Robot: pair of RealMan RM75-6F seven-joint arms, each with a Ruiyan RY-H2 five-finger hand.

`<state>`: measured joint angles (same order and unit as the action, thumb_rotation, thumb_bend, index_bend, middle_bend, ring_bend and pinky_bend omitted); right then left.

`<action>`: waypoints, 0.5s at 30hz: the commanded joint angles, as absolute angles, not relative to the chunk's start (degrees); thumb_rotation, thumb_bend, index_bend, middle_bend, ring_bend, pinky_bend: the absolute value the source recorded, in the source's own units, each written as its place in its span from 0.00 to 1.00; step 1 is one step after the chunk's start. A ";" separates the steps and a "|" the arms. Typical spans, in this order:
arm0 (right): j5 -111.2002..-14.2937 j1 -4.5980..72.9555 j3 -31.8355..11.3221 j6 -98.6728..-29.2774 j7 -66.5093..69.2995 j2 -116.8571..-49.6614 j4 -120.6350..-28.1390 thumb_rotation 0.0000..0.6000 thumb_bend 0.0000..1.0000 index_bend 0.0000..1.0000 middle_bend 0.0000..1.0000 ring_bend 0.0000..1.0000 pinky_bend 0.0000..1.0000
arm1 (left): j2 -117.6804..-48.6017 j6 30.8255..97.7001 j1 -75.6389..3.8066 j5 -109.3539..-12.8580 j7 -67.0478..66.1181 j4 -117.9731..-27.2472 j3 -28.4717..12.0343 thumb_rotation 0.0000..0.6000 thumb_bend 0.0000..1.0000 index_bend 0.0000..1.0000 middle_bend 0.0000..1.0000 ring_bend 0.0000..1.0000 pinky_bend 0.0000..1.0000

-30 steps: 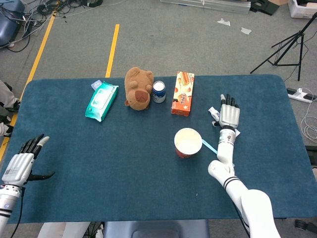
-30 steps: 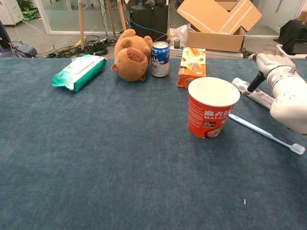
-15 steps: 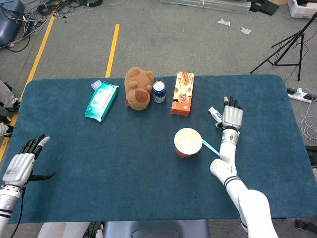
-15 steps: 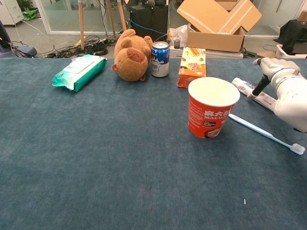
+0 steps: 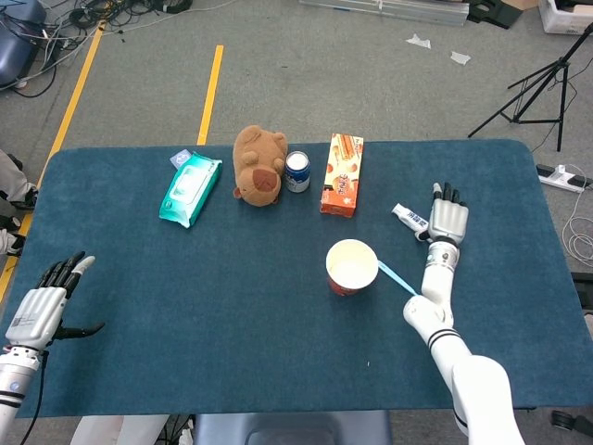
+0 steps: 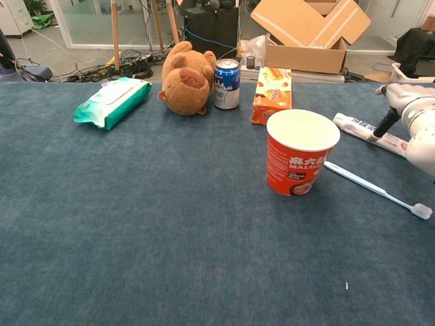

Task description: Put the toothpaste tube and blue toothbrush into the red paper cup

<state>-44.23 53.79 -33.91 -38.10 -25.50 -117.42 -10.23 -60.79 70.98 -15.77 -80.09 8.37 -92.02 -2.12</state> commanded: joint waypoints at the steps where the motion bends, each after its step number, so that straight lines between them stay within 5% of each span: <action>1: -44.37 53.53 -34.05 -37.97 -25.81 -117.08 -9.85 1.00 0.00 0.00 0.00 0.00 0.22 | -60.84 70.94 -15.72 -80.06 8.33 -92.02 -2.16 1.00 0.00 0.00 0.01 0.00 0.00; 15: -44.72 52.29 -35.35 -38.04 -25.79 -113.92 -9.65 1.00 0.00 0.00 0.00 0.00 0.22 | -61.07 70.59 -15.46 -79.88 8.12 -91.83 -2.34 1.00 0.00 0.00 0.01 0.00 0.00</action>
<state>-44.12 52.56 -35.69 -37.55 -26.58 -114.21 -8.96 -61.08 70.58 -15.46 -79.88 8.12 -91.82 -2.34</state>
